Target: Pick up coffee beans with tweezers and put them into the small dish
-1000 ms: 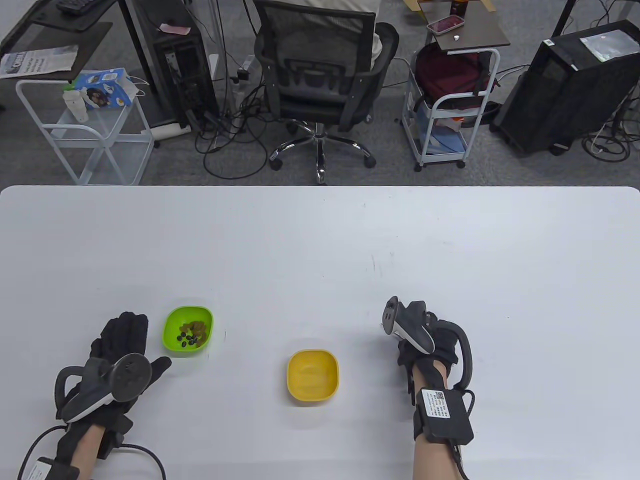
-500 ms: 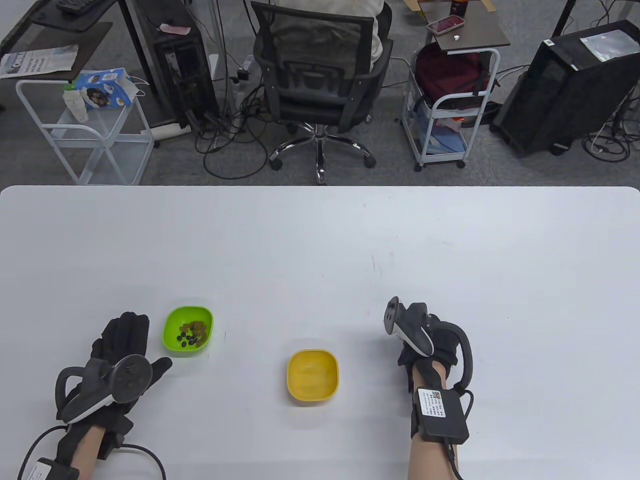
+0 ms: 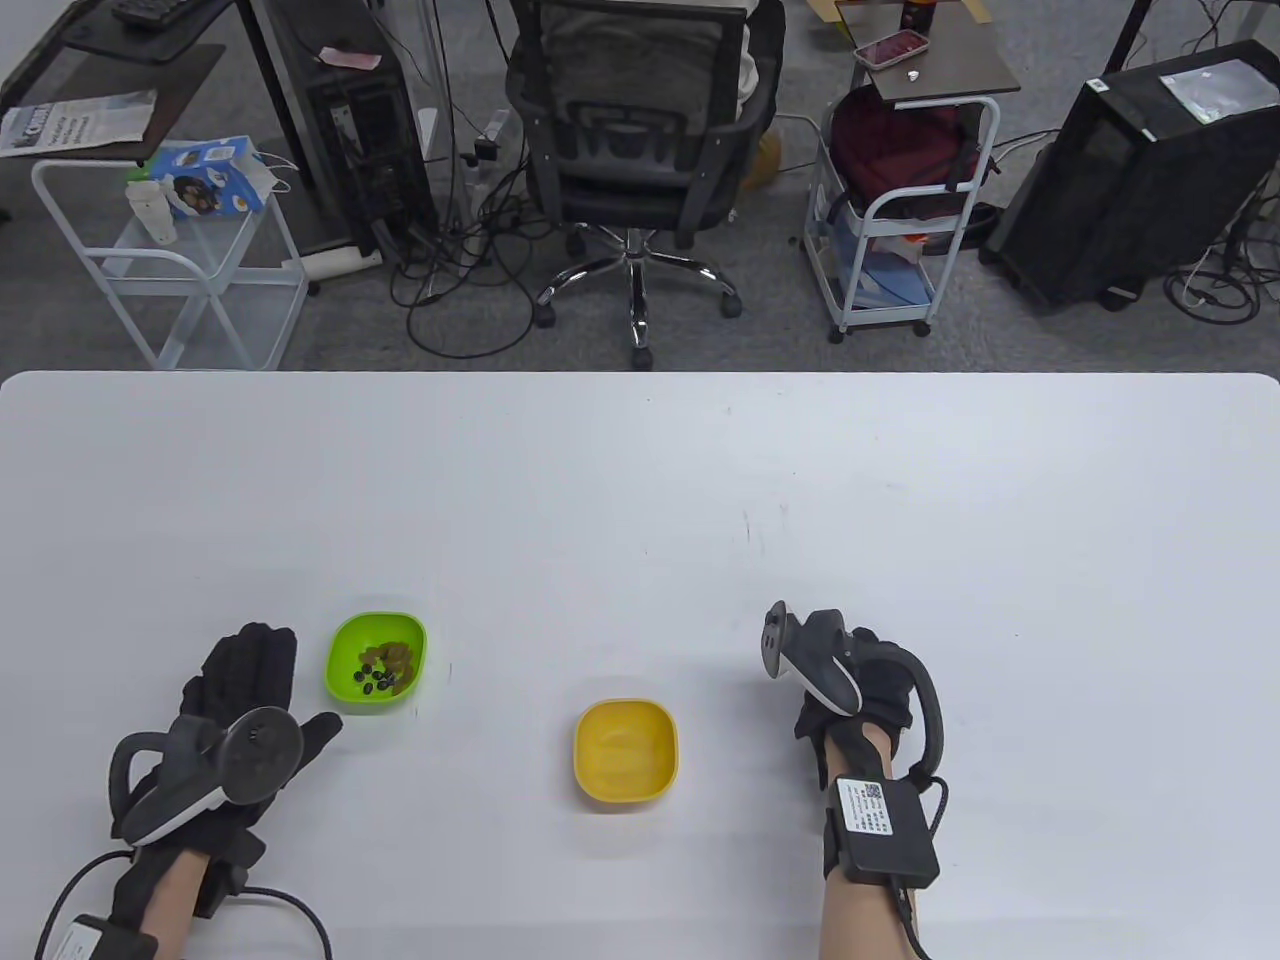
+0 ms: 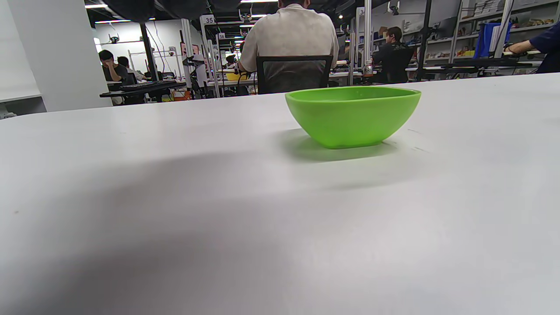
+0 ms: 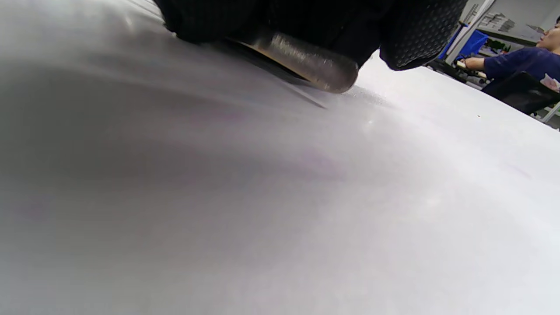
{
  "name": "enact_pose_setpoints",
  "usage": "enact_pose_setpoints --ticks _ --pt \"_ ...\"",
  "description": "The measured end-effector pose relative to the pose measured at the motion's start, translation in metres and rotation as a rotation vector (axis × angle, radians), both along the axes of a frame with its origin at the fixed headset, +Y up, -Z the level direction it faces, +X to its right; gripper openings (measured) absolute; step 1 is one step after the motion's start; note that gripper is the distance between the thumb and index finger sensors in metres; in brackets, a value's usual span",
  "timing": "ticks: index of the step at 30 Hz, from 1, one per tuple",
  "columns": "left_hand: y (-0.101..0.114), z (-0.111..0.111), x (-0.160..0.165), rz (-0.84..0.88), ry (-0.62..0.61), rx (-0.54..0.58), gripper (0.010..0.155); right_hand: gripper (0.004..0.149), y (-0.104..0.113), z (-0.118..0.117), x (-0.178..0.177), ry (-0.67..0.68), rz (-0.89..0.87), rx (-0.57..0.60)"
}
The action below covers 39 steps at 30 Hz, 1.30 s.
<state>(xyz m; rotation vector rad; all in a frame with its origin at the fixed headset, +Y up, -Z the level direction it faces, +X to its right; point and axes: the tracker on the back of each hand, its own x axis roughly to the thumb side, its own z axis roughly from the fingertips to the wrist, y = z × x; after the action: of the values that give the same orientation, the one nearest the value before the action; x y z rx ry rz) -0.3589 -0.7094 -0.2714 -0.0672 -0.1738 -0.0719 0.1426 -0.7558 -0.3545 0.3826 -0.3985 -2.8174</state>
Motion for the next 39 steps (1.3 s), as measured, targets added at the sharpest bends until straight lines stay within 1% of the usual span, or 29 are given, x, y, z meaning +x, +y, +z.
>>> enact_pose_setpoints --ticks 3,8,14,18,21,25,29,35,39 --pt "0.0 0.0 0.0 -0.004 0.001 -0.004 0.093 0.047 0.003 0.001 0.002 -0.001 -0.034 -0.014" --pt "0.0 -0.002 0.001 -0.005 0.002 -0.015 0.093 0.048 0.015 0.011 0.006 0.032 -0.175 0.029" --pt "-0.001 -0.002 0.003 -0.015 -0.001 -0.02 0.093 0.049 0.04 0.027 -0.007 0.165 -0.202 0.07" --pt "-0.001 -0.001 0.002 -0.016 0.002 -0.021 0.093 0.049 0.05 0.039 -0.02 0.261 -0.169 0.136" --pt "-0.001 -0.001 0.002 -0.02 0.003 -0.023 0.093 0.048 0.053 0.048 -0.027 0.318 -0.163 0.161" --pt "-0.002 -0.002 0.003 -0.025 0.006 -0.03 0.093 0.047 0.055 0.059 -0.033 0.385 -0.232 0.211" --pt "-0.001 -0.001 0.003 -0.027 0.009 -0.033 0.093 0.047 0.058 0.069 -0.037 0.435 -0.251 0.261" --pt "-0.002 -0.001 0.002 -0.023 0.01 -0.036 0.093 0.048 0.055 0.08 -0.04 0.469 -0.374 0.292" --pt "-0.002 -0.002 0.003 -0.03 0.009 -0.043 0.092 0.048 0.053 0.084 -0.042 0.475 -0.381 0.281"
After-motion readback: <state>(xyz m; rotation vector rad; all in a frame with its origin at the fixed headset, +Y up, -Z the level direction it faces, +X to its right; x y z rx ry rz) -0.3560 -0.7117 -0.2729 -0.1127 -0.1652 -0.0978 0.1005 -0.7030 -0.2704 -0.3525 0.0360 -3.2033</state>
